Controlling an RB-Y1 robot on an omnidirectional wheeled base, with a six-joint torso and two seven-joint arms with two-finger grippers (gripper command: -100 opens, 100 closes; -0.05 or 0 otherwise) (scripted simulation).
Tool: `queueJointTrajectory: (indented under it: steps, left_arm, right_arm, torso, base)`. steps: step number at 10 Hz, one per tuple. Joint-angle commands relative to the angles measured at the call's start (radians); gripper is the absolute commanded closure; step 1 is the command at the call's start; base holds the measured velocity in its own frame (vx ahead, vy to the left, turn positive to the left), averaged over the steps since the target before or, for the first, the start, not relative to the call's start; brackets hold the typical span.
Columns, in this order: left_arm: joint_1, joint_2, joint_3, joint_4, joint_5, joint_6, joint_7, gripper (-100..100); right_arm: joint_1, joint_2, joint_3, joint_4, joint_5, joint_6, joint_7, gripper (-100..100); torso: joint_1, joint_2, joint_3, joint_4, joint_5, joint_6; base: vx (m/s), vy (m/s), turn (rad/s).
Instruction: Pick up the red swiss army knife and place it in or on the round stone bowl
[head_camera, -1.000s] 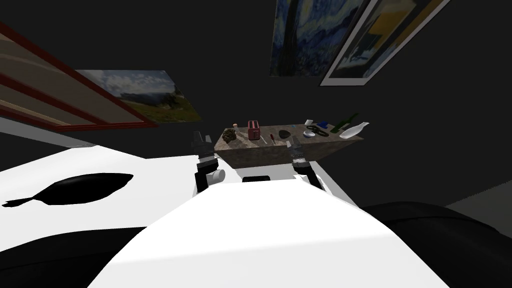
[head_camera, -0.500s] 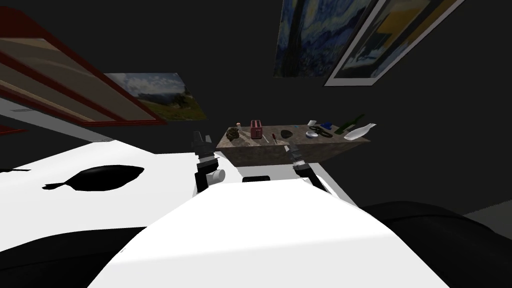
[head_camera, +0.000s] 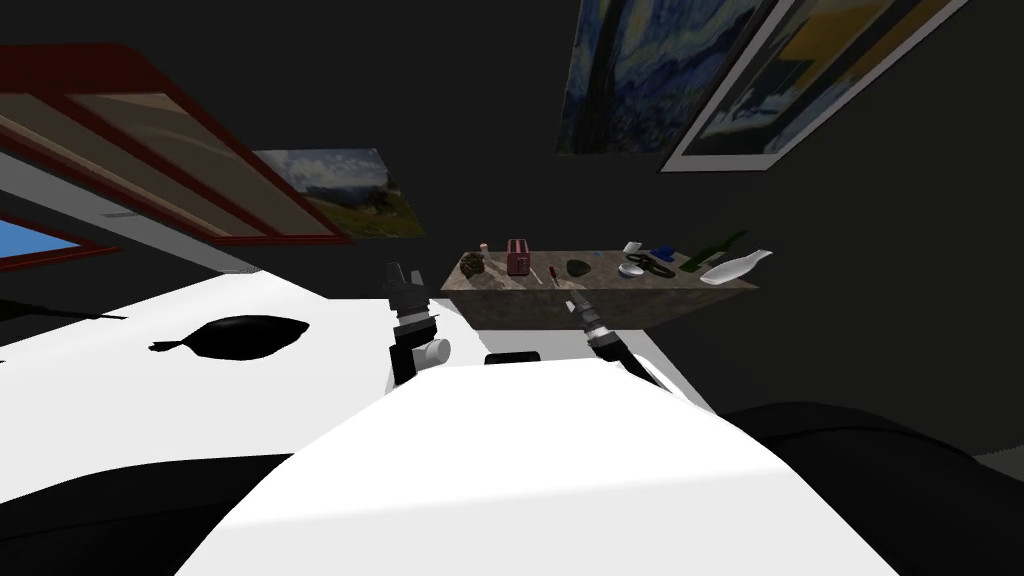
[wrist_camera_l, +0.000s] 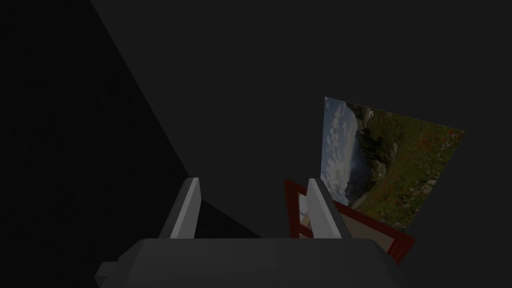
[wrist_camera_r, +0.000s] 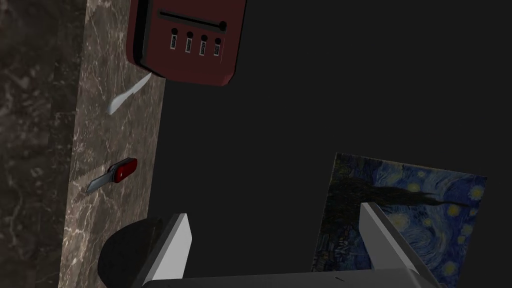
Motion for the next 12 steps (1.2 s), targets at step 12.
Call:
queueJointTrajectory:
  steps: [12]
  left_arm:
    - [0.000,0.000,0.000,0.000,0.000,0.000,0.000,0]
  right_arm:
    - [0.111,-0.365,0.098,0.159,-0.114,0.082,-0.065,-100]
  torso:
    - [0.000,-0.001,-0.001,0.000,0.000,0.000]
  base:
    - [-0.047,0.024,0.141]
